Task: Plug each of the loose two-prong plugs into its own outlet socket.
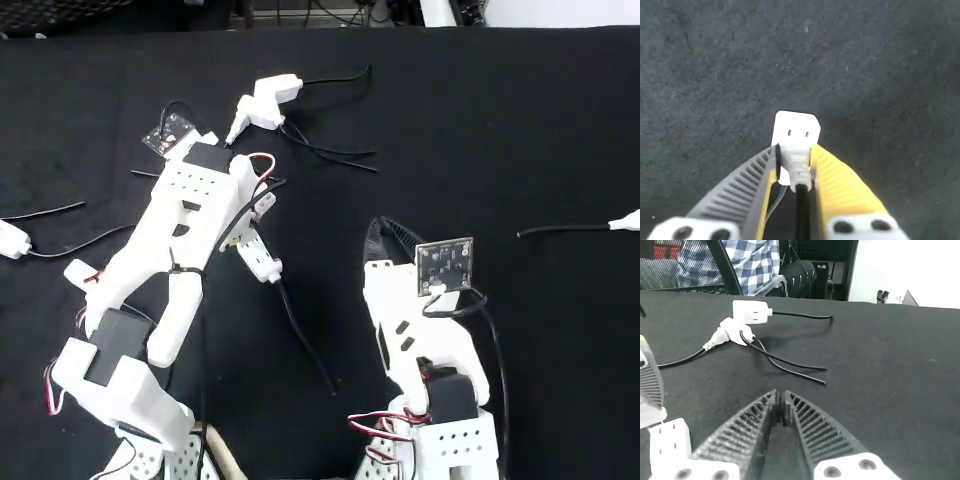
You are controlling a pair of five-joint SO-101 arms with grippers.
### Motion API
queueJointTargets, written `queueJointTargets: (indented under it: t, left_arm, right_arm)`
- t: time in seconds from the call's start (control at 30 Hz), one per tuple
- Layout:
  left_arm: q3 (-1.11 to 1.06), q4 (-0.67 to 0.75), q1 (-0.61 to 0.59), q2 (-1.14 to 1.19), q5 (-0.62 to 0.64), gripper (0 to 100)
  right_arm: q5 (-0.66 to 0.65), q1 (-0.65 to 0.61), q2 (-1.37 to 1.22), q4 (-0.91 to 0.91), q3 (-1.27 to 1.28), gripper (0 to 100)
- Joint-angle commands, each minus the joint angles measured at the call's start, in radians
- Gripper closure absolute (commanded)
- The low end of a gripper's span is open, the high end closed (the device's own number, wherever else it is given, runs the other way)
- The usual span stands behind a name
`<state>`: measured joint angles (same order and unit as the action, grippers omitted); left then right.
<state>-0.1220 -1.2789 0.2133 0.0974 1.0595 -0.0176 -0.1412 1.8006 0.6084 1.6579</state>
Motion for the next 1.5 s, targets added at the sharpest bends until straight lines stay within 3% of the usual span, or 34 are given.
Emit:
queueJointTargets:
  t: [0.0,0.2,0.73,1.0,1.47]
  left_arm:
    - [0.030,0.021,0.005,-0.006,-0.009,97]
    - [-0.004,0.072,0.022,-0.008,-0.017,97]
    - [-0.036,0.066,0.027,-0.017,-0.057,97]
    - [0.031,-0.034,0.027,-0.012,-0.057,97]
    - [0.036,0.014,-0.018,-0.017,-0.064,97]
  right_arm:
    - [-0.008,-0.009,0.087,-0.003,0.025,98.6]
    - [-0.008,-0.009,0.087,-0.003,0.025,98.6]
    - [-0.008,-0.009,0.087,-0.003,0.022,98.6]
    - [-0.008,-0.009,0.087,-0.003,0.022,98.6]
    - [-0.008,-0.009,0.087,-0.003,0.022,98.6]
